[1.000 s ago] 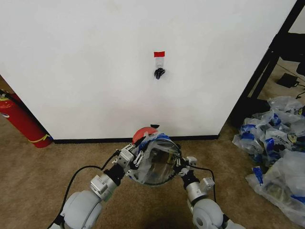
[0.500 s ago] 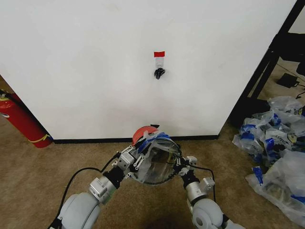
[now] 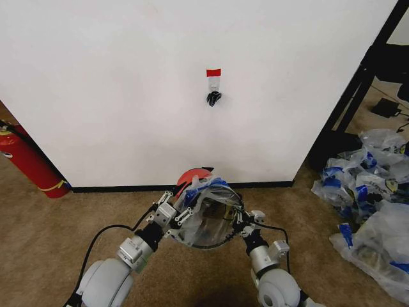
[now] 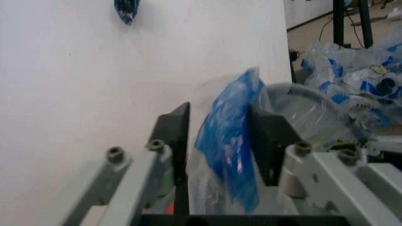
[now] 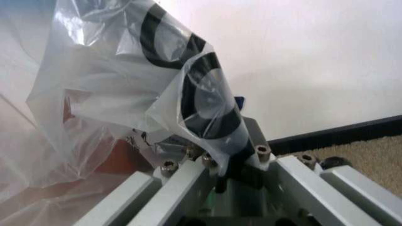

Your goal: Pick up the garbage bag from the wall and place it over the trash bin.

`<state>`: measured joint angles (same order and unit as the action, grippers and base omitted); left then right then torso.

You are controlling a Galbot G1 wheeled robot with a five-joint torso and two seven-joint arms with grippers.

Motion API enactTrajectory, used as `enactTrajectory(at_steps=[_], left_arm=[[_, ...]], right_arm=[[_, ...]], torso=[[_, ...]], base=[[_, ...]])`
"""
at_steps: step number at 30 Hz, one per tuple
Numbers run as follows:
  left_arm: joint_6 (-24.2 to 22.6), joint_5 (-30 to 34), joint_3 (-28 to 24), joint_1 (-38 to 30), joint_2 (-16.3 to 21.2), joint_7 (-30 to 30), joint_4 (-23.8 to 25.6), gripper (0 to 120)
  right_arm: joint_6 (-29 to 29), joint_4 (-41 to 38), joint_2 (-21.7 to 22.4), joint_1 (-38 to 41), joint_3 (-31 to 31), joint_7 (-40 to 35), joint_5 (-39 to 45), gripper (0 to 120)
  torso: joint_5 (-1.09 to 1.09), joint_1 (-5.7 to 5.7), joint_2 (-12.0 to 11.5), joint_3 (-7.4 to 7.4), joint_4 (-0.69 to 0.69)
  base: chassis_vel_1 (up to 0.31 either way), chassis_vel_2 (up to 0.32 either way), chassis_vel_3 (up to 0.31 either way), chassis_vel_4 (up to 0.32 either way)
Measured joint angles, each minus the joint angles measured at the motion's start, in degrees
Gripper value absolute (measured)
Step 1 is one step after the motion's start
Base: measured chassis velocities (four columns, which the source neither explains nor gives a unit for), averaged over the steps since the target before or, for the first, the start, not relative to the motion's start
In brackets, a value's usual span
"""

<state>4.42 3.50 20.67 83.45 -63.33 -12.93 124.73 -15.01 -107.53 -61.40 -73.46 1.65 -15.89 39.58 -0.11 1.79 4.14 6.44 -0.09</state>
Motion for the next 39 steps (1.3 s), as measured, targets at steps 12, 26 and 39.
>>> enactTrajectory(at_steps=[12,26,39], left_arm=[[-0.69,0.69,0.26,-0.12,0.37,-0.11,0.87,0],[-4.19,13.13,1.15,-3.65,8.59,-4.42,1.24,0],[-4.21,25.72,4.71,-9.48,17.21,-25.48,-7.35,0]], right_arm=[[-0.03,-0.27,0.00,-0.11,-0.14,-0.02,-0.22,0],[-2.79,1.66,4.37,-0.23,-2.11,12.89,-0.56,0],[-6.72,5.77,7.82,0.37,-4.45,31.79,8.26,0]], torso=[[0.00,0.00,0.00,0.00,0.00],[0.00,0.00,0.00,0.00,0.00],[0.00,0.00,0.00,0.00,0.00]], base=[[0.000,0.000,0.000,0.000],[0.000,0.000,0.000,0.000],[0.000,0.000,0.000,0.000]])
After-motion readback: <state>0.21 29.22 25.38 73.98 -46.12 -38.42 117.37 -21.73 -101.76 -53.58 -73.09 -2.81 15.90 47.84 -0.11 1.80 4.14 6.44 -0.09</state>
